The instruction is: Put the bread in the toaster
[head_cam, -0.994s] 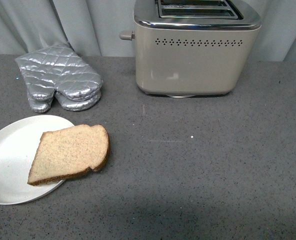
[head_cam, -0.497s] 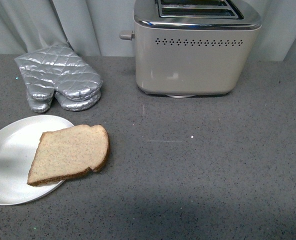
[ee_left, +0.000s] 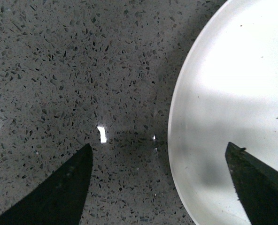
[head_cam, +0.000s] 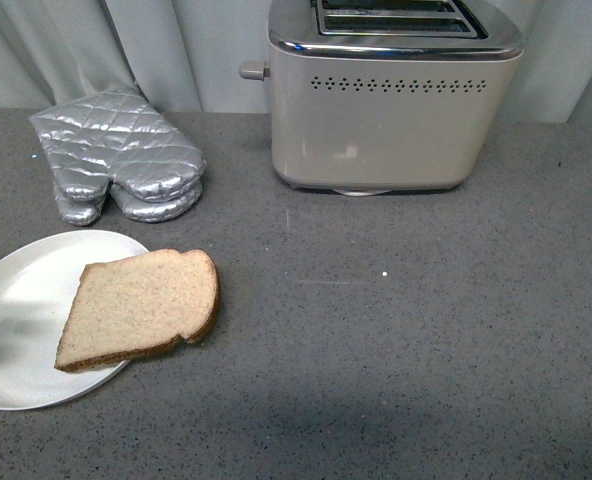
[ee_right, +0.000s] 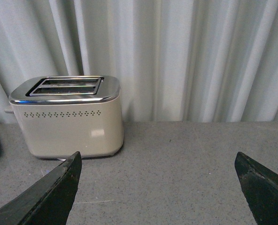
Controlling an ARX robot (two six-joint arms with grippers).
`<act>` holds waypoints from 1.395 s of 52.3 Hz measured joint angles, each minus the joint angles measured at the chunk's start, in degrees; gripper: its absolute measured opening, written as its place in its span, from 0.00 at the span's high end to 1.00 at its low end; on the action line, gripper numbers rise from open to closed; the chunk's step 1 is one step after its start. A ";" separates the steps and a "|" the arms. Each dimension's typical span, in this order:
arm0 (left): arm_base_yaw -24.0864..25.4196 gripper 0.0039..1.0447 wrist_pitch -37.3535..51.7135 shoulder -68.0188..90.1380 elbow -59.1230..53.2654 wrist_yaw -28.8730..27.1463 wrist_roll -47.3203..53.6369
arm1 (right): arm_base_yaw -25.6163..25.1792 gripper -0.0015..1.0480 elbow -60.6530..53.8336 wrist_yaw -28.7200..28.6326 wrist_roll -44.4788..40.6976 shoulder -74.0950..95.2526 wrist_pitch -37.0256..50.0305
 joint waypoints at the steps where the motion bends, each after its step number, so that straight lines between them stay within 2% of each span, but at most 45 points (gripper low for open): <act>1: 0.00 0.27 -0.33 0.50 0.42 0.02 -0.13 | 0.00 0.09 0.02 0.00 0.00 0.00 0.00; 5: 0.00 0.36 -0.96 1.55 1.42 -0.13 -0.13 | 0.00 0.09 0.00 0.00 0.00 0.00 0.00; 11: 0.00 0.60 -2.27 4.11 3.76 -0.81 -0.87 | 0.00 0.09 0.00 0.00 0.00 0.00 0.00; 15: 0.02 0.74 -3.26 4.48 4.66 -0.46 -1.33 | 0.00 0.09 0.00 0.00 0.00 0.00 0.00; 17: 0.00 0.78 -3.37 4.52 4.76 -0.42 -1.38 | 0.00 0.09 0.00 0.00 0.00 0.00 0.00; 21: 0.09 0.93 -4.76 4.57 5.18 1.09 -2.08 | 0.00 0.09 0.02 0.00 0.00 0.00 0.00; 24: 0.28 0.98 -5.01 4.35 5.27 1.97 -2.71 | 0.00 0.09 0.00 0.00 0.00 0.00 0.00; 45: -0.85 0.97 -7.89 -0.76 2.95 8.57 -8.28 | 0.00 0.09 0.02 0.00 0.00 0.00 0.00; 57: -6.54 0.97 -7.56 -5.40 0.94 13.99 -15.30 | 0.00 0.09 0.00 0.00 0.00 0.00 0.00; 73: -17.20 0.97 -4.17 -4.28 1.51 12.61 -23.12 | 0.00 0.09 0.00 0.00 0.00 0.00 0.00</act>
